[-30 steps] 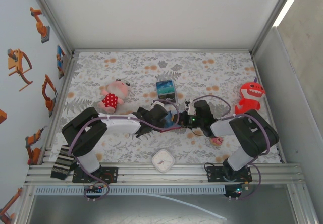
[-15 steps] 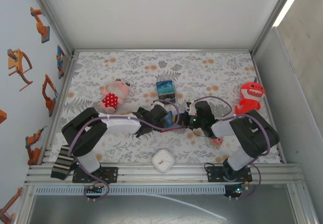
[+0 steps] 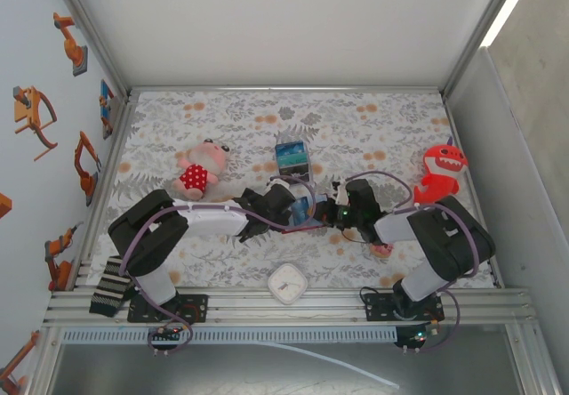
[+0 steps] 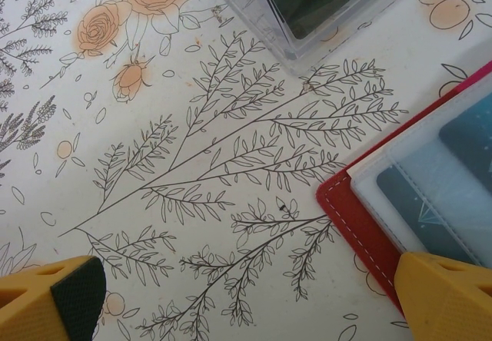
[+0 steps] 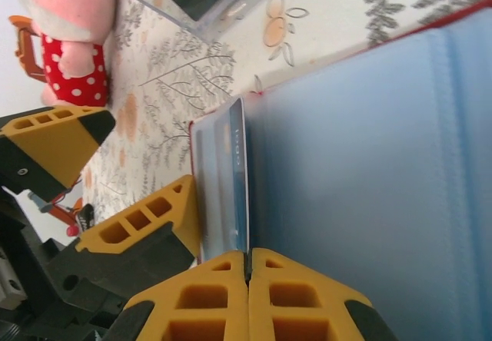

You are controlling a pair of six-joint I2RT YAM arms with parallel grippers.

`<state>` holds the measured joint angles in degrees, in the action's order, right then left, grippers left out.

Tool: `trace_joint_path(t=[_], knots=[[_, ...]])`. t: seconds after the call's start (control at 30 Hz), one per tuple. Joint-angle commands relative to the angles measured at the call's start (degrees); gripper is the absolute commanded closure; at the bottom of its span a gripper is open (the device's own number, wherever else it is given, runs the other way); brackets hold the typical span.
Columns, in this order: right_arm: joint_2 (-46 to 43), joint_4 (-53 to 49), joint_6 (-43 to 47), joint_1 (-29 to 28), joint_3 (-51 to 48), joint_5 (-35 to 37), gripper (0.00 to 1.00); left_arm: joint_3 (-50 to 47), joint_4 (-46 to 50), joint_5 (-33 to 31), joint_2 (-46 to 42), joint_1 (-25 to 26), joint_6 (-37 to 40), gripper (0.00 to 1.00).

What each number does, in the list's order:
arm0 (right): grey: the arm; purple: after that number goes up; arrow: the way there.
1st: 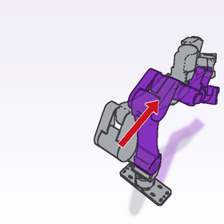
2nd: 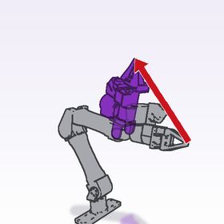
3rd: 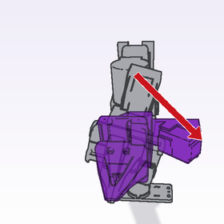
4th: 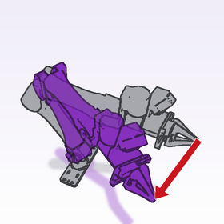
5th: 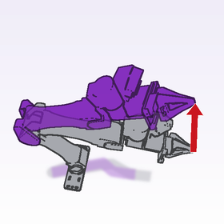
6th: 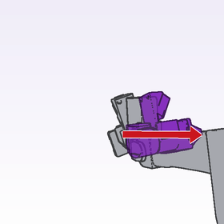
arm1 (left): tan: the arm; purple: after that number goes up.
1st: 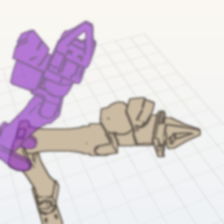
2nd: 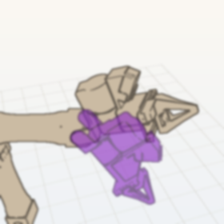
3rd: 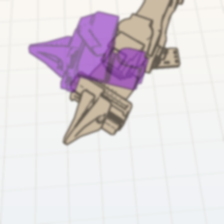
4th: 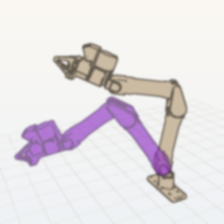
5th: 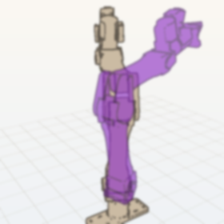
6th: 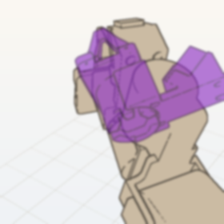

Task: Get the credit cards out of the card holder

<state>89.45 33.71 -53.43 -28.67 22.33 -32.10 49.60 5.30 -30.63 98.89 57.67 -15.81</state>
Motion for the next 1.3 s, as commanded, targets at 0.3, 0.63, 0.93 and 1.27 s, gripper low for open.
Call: trace_joint_path(t=[0.3,0.63,0.93,1.27], knots=[[-9.3,-19.3,7.8,0.4,4.7,5.7,1.0,0.3,3.5,-2.1,-1.9,-1.1,3.9,0.03],[-8.7,-19.1,7.4,0.4,5.1,5.5,1.0,1.5,-5.0,2.1,-3.9,-0.8,4.6,0.03],[-8.4,-17.8,6.2,0.4,4.2,5.2,1.0,2.7,-8.3,4.9,1.4,-0.4,5.9,0.03],[-10.0,-20.1,7.2,0.4,4.5,6.7,1.0,1.5,-5.6,3.7,3.7,-0.3,5.7,0.03]])
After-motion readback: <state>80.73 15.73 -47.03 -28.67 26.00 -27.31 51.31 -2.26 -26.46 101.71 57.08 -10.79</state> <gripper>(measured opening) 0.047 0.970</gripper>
